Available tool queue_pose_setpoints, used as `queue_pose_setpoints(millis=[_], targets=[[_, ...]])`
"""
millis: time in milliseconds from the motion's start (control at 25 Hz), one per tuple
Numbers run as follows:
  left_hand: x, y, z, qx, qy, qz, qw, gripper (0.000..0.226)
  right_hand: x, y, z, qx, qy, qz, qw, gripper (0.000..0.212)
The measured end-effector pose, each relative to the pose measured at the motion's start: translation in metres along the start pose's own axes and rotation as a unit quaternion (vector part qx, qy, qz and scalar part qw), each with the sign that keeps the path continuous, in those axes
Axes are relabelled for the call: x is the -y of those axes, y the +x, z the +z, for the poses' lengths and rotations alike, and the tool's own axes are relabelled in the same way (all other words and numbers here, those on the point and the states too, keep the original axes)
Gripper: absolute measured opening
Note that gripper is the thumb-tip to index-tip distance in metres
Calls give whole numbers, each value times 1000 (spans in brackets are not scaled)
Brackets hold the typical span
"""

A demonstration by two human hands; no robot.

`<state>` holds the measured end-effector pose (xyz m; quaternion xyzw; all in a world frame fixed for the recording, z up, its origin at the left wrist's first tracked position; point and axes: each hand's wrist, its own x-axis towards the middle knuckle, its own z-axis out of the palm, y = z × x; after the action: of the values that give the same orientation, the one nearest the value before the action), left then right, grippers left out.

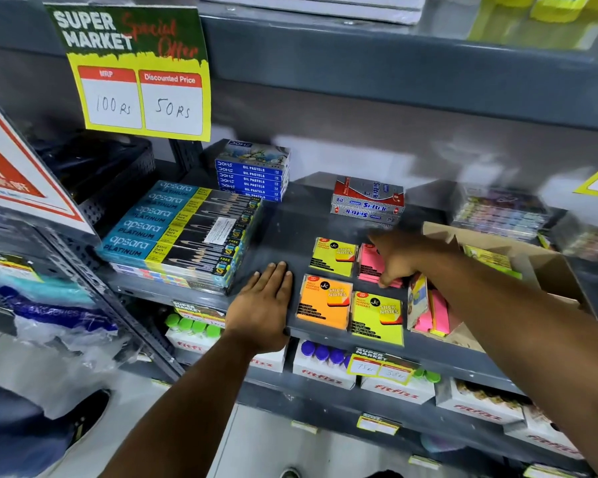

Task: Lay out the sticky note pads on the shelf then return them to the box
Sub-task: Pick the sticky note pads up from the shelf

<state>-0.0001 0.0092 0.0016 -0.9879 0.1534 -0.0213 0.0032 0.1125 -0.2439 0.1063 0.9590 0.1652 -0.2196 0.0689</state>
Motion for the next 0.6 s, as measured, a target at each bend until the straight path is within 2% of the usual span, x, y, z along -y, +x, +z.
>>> queue_pose_setpoints(millis=[120, 200, 280, 440, 520, 600], targets=[[-1, 0, -1, -4, -9, -2, 1000, 107, 7, -19, -10, -43, -3, -26, 999, 104], [0, 0, -1, 2, -14, -5, 1000, 109, 16, -37, -9, -60, 22, -72, 995, 94], [0, 0, -1, 10, -12, -15, 1000, 109, 28, -56, 7, -29, -1, -103, 994, 84], [-4, 3, -4, -12, -30, -19, 999, 71, 39, -74, 39, -21, -62, -105, 992, 99], [-3, 3, -1, -25, -29, -24, 999, 71, 40, -72, 40, -26, -43, -94, 994, 102], [-3, 4, 2, -33, -26, -22, 999, 67, 41, -73, 39, -18, -42, -95, 994, 95]])
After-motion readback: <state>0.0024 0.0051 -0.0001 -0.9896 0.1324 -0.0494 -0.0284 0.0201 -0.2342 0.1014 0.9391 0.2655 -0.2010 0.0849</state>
